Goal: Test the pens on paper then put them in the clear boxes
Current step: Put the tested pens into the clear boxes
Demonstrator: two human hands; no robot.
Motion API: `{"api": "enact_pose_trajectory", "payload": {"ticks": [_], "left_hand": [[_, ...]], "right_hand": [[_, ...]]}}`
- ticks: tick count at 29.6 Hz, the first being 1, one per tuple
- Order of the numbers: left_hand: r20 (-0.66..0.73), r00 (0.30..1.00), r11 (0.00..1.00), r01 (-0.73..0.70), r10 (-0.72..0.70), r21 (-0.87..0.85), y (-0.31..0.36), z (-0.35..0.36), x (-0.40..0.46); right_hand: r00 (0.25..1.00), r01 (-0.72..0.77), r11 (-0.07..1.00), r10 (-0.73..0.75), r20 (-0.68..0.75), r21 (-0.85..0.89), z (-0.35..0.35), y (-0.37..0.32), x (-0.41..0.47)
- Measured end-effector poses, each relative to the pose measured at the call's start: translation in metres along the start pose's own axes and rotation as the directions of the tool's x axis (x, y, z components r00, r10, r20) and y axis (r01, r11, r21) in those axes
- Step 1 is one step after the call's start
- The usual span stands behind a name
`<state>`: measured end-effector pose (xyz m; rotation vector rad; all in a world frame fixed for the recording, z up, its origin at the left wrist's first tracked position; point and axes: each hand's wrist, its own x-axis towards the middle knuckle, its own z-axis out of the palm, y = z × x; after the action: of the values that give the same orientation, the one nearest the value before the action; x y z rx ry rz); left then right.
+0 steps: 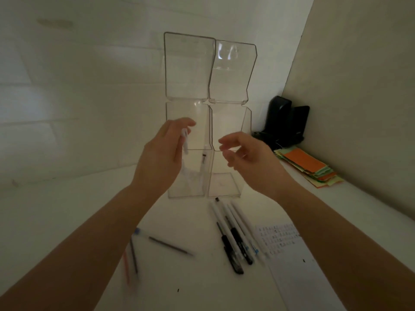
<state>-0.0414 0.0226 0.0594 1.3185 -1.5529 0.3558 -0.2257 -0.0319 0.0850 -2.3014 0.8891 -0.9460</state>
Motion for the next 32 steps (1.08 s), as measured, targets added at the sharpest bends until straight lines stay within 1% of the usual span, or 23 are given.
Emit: {"api": "enact_pose_trajectory", "payload": {"ticks": [2,4,5,7,9,11,12,13,14,15,17,18,19,20,22,24,26,30,31,32], "left_hand": [[0.092,0.996,0.999,-0.012,0.009,0.041,-0.008,0.005,-0.010],[0.154,0.988,0.995,-0.030,0.014,0.099,-0.011,0.007,-0.014],[0.180,0.984,0.987,-0.046,0.017,0.156,-0.013,0.009,-0.015],[0.227,0.974,0.956,-0.051,-0.017,0.290,-0.017,0.011,-0.018],[0.268,0.961,0.923,-0.045,-0.064,0.381,-0.020,0.010,-0.023],[0.271,0.962,0.909,-0.100,-0.015,0.404,-0.015,0.009,-0.030],[0.277,0.960,0.917,-0.148,0.043,0.371,-0.007,0.009,-0.034],[0.305,0.946,0.932,-0.203,0.108,0.299,0.002,0.011,-0.040],[0.363,0.916,0.945,-0.257,0.172,0.202,0.013,0.013,-0.048],[0.450,0.867,0.950,-0.292,0.216,0.107,0.024,0.015,-0.059],[0.620,0.738,0.944,-0.330,0.265,-0.011,0.039,0.024,-0.084],[0.670,0.688,0.941,-0.334,0.279,-0.048,0.043,0.029,-0.096],[0.704,0.654,0.947,-0.311,0.275,-0.081,0.045,0.033,-0.104],[0.726,0.636,0.956,-0.272,0.262,-0.106,0.045,0.035,-0.110],[0.741,0.625,0.966,-0.219,0.246,-0.135,0.042,0.036,-0.113],[0.761,0.603,0.967,-0.217,0.238,-0.131,0.038,0.034,-0.109],[0.789,0.563,0.966,-0.213,0.246,-0.148,0.036,0.030,-0.104],[0.839,0.448,0.944,-0.251,0.308,-0.213,0.031,0.027,-0.095],[0.848,0.428,0.938,-0.281,0.312,-0.203,0.030,0.027,-0.093],[0.839,0.426,0.918,-0.343,0.340,-0.198,0.030,0.029,-0.091]], "right_hand": [[0.991,0.033,0.997,-0.022,0.131,-0.076,-0.005,0.010,-0.020],[0.953,0.073,0.980,-0.014,0.302,-0.185,-0.008,0.024,-0.040],[0.930,0.078,0.968,0.015,0.367,-0.238,-0.009,0.032,-0.050],[0.905,0.047,0.949,0.092,0.416,-0.311,-0.012,0.046,-0.069],[0.902,0.001,0.944,0.141,0.409,-0.329,-0.014,0.058,-0.082],[0.896,-0.003,0.946,0.147,0.419,-0.325,-0.015,0.065,-0.091],[0.890,0.013,0.945,0.138,0.434,-0.326,-0.016,0.066,-0.095],[0.880,0.033,0.944,0.128,0.457,-0.328,-0.015,0.067,-0.097],[0.862,0.057,0.943,0.119,0.492,-0.328,-0.015,0.066,-0.099],[0.841,0.085,0.940,0.109,0.530,-0.329,-0.014,0.065,-0.100],[0.811,0.138,0.931,0.090,0.579,-0.338,-0.011,0.061,-0.101],[0.801,0.143,0.929,0.093,0.591,-0.340,-0.010,0.060,-0.102],[0.796,0.143,0.931,0.093,0.598,-0.336,-0.010,0.058,-0.103],[0.794,0.147,0.933,0.086,0.601,-0.328,-0.009,0.059,-0.104],[0.796,0.161,0.942,0.053,0.603,-0.295,-0.008,0.060,-0.106],[0.798,0.181,0.951,0.006,0.603,-0.250,-0.008,0.063,-0.108],[0.788,0.231,0.943,-0.035,0.615,-0.242,-0.006,0.066,-0.111],[0.783,0.382,0.874,-0.134,0.607,-0.300,-0.006,0.069,-0.115],[0.770,0.410,0.854,-0.136,0.623,-0.321,-0.006,0.068,-0.115],[0.747,0.447,0.822,-0.125,0.653,-0.354,-0.007,0.068,-0.115]]}}
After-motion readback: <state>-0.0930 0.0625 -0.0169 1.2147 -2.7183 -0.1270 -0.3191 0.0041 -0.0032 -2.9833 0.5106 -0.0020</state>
